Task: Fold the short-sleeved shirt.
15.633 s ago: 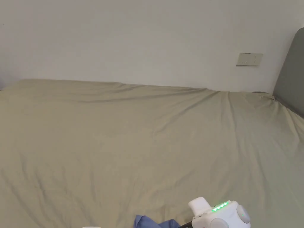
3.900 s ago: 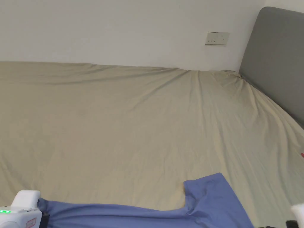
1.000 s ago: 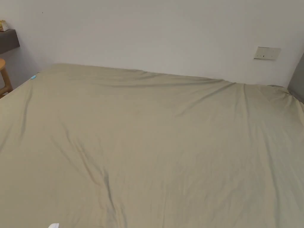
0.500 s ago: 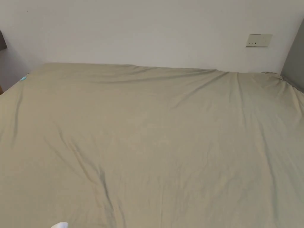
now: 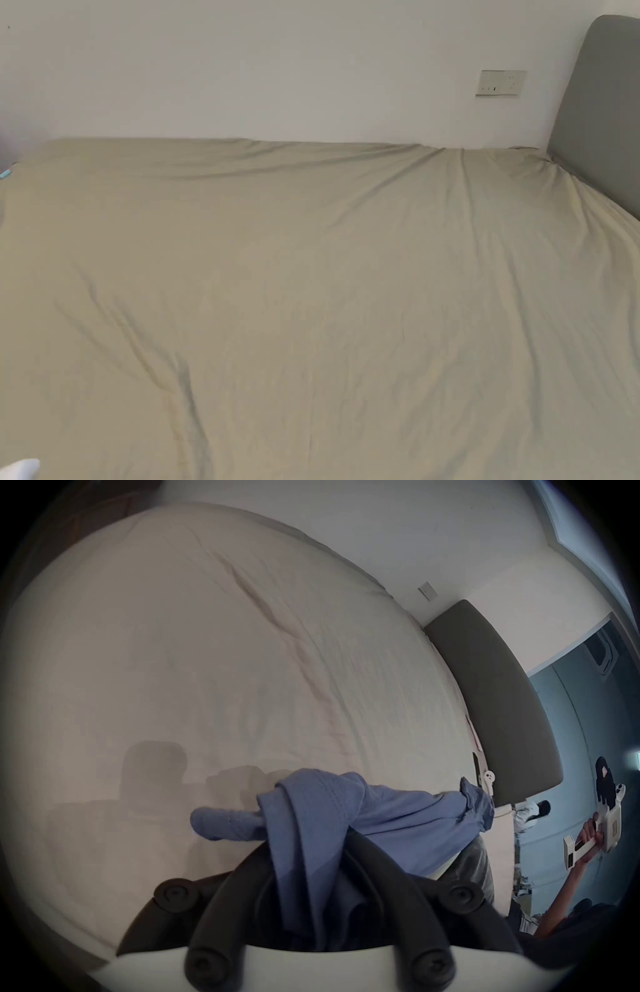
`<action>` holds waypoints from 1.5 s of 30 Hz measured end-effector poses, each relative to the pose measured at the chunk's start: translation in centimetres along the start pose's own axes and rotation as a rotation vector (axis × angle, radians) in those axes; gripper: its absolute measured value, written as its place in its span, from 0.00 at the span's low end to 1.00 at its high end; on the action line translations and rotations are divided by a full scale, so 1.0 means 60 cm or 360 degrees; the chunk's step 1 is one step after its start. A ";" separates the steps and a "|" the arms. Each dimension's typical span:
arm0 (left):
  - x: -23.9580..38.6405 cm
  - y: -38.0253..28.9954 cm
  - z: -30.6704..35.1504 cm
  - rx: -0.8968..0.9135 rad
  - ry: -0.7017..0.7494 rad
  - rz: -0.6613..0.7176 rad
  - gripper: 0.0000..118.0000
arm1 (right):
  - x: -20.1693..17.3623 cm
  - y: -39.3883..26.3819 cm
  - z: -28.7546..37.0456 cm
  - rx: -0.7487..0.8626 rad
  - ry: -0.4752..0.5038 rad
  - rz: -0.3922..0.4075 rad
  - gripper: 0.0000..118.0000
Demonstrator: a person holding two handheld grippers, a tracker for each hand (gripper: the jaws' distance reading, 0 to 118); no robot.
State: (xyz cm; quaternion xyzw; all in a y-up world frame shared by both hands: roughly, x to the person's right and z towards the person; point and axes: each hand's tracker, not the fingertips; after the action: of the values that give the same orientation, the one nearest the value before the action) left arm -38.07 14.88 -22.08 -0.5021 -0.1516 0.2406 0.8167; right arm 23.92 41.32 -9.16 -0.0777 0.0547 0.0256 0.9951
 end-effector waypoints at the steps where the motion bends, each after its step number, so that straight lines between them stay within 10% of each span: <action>1: -0.008 0.005 0.022 0.0028 0.0048 0.0009 0.08 | -0.005 -0.001 -0.003 -0.0003 -0.0004 0.0002 0.01; 8: 0.024 0.024 0.129 0.0069 0.0424 -0.0058 0.08 | -0.011 -0.022 -0.038 -0.0079 -0.0026 -0.0106 0.01; 13: 0.114 0.024 0.098 0.0025 0.0066 -0.0030 0.08 | -0.014 -0.034 -0.041 -0.0099 0.0032 -0.0114 0.01; 27: 0.288 -0.031 -0.190 -0.0265 0.0031 -0.0298 0.09 | 0.050 -0.053 0.012 -0.0153 -0.0119 -0.0149 0.01; 32: 0.283 -0.066 -0.241 -0.0203 -0.0188 0.0011 0.86 | 0.060 -0.063 0.019 -0.0188 -0.0106 -0.0219 0.01; 34: 0.305 -0.061 -0.210 -0.0149 -0.0167 -0.0035 0.88 | 0.060 -0.062 0.024 -0.0194 -0.0092 -0.0223 0.01; 37: 0.324 -0.039 -0.122 0.0157 -0.0057 -0.0144 0.71 | 0.059 -0.061 0.031 -0.0192 -0.0154 -0.0159 0.01; 39: 0.322 -0.040 -0.058 0.0468 -0.0001 -0.0230 0.05 | 0.062 -0.058 0.038 -0.0193 -0.0166 -0.0159 0.01; 42: 0.322 -0.049 -0.046 0.0561 0.0496 -0.0258 0.00 | 0.065 -0.056 0.043 -0.0183 -0.0163 -0.0172 0.01; 45: 0.303 -0.063 -0.108 0.0297 0.0353 -0.0322 0.00 | 0.063 -0.056 0.042 -0.0181 -0.0155 -0.0179 0.01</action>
State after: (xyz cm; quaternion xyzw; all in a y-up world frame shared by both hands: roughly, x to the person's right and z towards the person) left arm -18.77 18.53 -21.51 -0.4297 -0.0872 0.1134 0.8916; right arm 28.15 38.57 -6.60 -0.1358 0.0001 -0.0236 0.9905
